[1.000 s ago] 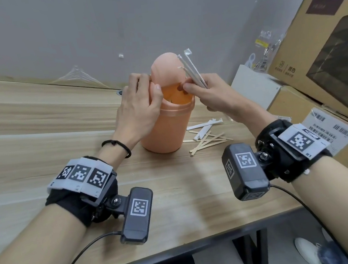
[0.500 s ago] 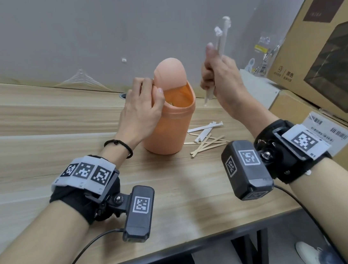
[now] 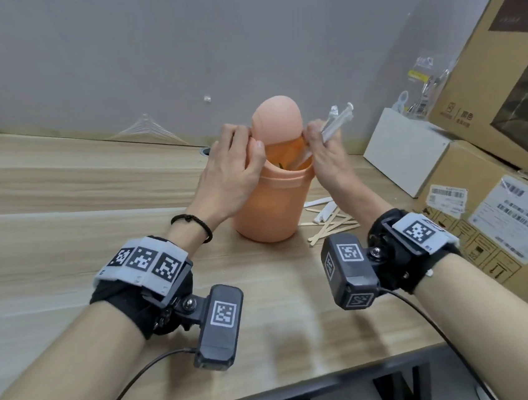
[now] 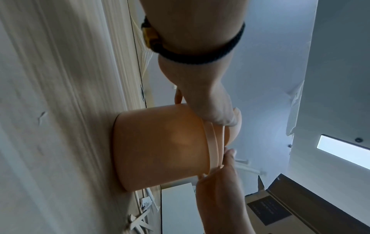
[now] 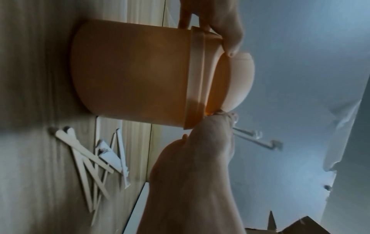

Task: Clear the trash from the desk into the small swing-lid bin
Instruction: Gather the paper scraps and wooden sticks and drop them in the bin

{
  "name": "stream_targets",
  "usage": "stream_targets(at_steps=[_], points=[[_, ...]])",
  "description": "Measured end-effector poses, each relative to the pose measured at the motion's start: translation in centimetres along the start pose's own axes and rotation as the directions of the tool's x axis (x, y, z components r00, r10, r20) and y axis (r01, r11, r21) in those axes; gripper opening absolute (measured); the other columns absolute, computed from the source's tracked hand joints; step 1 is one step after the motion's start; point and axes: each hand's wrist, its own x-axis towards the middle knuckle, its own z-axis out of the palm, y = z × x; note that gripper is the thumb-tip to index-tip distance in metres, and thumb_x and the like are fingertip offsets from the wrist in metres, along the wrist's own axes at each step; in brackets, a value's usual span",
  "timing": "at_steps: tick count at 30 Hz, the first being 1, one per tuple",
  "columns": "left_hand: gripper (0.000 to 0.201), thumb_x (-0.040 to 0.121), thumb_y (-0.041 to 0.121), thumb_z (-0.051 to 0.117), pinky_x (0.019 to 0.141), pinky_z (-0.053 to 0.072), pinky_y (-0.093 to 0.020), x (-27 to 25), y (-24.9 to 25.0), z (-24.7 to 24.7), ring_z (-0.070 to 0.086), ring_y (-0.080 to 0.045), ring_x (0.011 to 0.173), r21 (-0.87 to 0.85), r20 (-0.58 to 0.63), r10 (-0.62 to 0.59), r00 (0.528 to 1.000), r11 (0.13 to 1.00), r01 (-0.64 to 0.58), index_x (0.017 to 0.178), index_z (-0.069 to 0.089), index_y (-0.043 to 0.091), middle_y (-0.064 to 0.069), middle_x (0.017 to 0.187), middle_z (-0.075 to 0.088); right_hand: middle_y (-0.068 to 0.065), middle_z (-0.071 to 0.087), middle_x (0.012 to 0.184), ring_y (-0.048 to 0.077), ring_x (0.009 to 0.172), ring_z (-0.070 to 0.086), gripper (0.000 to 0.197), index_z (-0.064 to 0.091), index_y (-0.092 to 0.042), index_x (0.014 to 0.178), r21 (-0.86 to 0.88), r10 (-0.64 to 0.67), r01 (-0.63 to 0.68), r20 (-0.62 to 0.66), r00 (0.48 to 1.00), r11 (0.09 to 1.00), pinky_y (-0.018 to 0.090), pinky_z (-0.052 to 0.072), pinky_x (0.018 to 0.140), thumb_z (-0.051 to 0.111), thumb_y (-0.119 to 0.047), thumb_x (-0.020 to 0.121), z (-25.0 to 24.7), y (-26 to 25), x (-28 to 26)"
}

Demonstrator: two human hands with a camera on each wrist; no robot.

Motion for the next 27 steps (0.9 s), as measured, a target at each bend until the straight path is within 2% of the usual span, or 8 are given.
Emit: stream_targets(at_steps=[3, 7, 11, 14, 17, 20, 23, 27], points=[[0.038, 0.092, 0.05, 0.024, 0.091, 0.04, -0.048, 0.4, -0.2, 0.0, 0.047, -0.03, 0.097, 0.021, 0.012, 0.004, 1.0, 1.0, -0.004, 0.096, 0.042, 0.016, 0.003, 0.103, 0.033, 0.012, 0.05, 0.087, 0.012, 0.079, 0.051, 0.026, 0.046, -0.012, 0.086, 0.0, -0.014, 0.014, 0.036, 0.999, 1.0, 0.02, 0.045, 0.072, 0.039, -0.029, 0.104, -0.1, 0.7, 0.3], [0.032, 0.092, 0.05, 0.024, 0.091, 0.04, -0.048, 0.8, -0.4, 0.1, 0.046, -0.03, 0.096, 0.025, 0.007, 0.001, 1.0, 1.0, -0.001, 0.091, 0.036, 0.021, 0.003, 0.103, 0.033, 0.019, 0.048, 0.126, 0.026, 0.106, 0.055, 0.014, 0.047, -0.04, 0.09, -0.104, 0.089, -0.073, 0.152, 0.984, 0.992, 0.035, 0.049, 0.09, 0.054, -0.052, 0.088, -0.2, 0.6, 0.0], [0.03, 0.092, 0.05, 0.024, 0.088, 0.041, -0.048, 0.7, -0.4, 0.4, 0.046, -0.029, 0.095, 0.018, -0.011, 0.0, 1.0, 1.0, 0.0, 0.091, 0.034, 0.022, 0.004, 0.103, 0.033, 0.005, 0.035, 0.143, 0.01, 0.11, 0.058, 0.06, 0.037, -0.03, 0.123, 0.099, 0.054, -0.071, 0.166, 0.985, 0.993, 0.024, 0.046, 0.087, 0.066, -0.054, 0.075, -0.5, 0.1, -0.6], [0.029, 0.092, 0.049, 0.024, 0.088, 0.041, -0.049, 0.7, -0.4, 0.4, 0.046, -0.028, 0.094, 0.013, -0.015, 0.004, 1.0, 1.0, -0.004, 0.09, 0.034, 0.022, 0.005, 0.102, 0.032, 0.0, 0.038, 0.144, 0.01, 0.123, 0.051, 0.08, 0.041, -0.038, 0.121, 0.222, 0.033, -0.05, 0.078, 0.996, 0.974, 0.038, 0.043, 0.105, 0.067, -0.081, 0.058, -0.2, -0.7, -1.1], [0.03, 0.092, 0.049, 0.023, 0.086, 0.041, -0.048, 0.7, -0.4, 0.4, 0.045, -0.029, 0.092, 0.009, -0.023, 0.003, 1.0, 1.0, -0.003, 0.09, 0.035, 0.021, 0.004, 0.101, 0.032, -0.01, 0.047, 0.129, 0.013, 0.128, 0.046, 0.095, 0.044, -0.037, 0.12, 0.212, 0.028, -0.021, -0.03, 0.999, 0.977, 0.035, 0.041, 0.105, 0.05, -0.095, 0.044, -0.1, -0.7, -1.2], [0.031, 0.092, 0.048, 0.023, 0.086, 0.04, -0.049, 0.7, -0.3, 0.5, 0.045, -0.03, 0.091, 0.011, -0.027, 0.0, 1.0, 1.0, 0.0, 0.09, 0.035, 0.019, 0.003, 0.101, 0.033, -0.015, 0.052, 0.121, 0.013, 0.124, 0.05, 0.081, 0.049, -0.03, 0.121, 0.236, 0.046, -0.03, -0.063, 0.997, 0.971, 0.039, 0.041, 0.105, 0.032, -0.087, 0.066, -0.2, -0.5, -1.0], [0.032, 0.092, 0.047, 0.023, 0.088, 0.04, -0.048, 0.7, -0.3, 0.4, 0.045, -0.03, 0.093, 0.007, -0.026, 0.001, 1.0, 1.0, -0.001, 0.09, 0.035, 0.018, 0.001, 0.101, 0.034, -0.001, 0.057, 0.126, 0.014, 0.12, 0.054, 0.056, 0.053, -0.019, 0.118, 0.292, 0.105, -0.07, -0.107, 0.989, 0.954, 0.043, 0.04, 0.109, 0.019, -0.059, 0.099, 0.1, -0.3, -0.1], [0.032, 0.093, 0.047, 0.023, 0.089, 0.04, -0.048, 0.9, -0.3, 0.2, 0.044, -0.028, 0.093, -0.004, -0.01, 0.009, 1.0, 1.0, -0.009, 0.09, 0.035, 0.017, 0.0, 0.102, 0.034, -0.001, 0.061, 0.104, 0.011, 0.1, 0.059, 0.038, 0.05, -0.017, 0.105, 0.216, 0.082, -0.051, -0.139, 0.987, 0.975, 0.033, 0.048, 0.093, 0.021, -0.041, 0.106, 1.2, -0.5, 1.5]])
